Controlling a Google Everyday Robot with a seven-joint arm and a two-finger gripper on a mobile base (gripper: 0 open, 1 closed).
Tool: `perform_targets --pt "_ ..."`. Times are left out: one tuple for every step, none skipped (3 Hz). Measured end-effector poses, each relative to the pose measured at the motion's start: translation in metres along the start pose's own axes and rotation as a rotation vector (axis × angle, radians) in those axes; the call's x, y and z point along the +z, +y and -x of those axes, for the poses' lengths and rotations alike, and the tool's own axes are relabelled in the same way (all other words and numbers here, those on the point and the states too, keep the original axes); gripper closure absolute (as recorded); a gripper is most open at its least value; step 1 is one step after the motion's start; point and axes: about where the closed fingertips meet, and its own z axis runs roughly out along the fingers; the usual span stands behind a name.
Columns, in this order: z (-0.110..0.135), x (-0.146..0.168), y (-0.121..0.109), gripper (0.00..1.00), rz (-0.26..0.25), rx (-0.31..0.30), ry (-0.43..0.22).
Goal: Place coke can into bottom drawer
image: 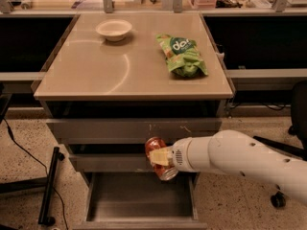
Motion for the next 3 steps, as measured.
perform_targets --pt "-0.019 0.032 -0.018 1.0 0.003 0.065 0.027" --pt "-0.033 0.069 -0.031 1.0 0.026 0.116 0.059" --pt "-0.049 0.1 -0.044 1.0 0.044 0.163 0.105"
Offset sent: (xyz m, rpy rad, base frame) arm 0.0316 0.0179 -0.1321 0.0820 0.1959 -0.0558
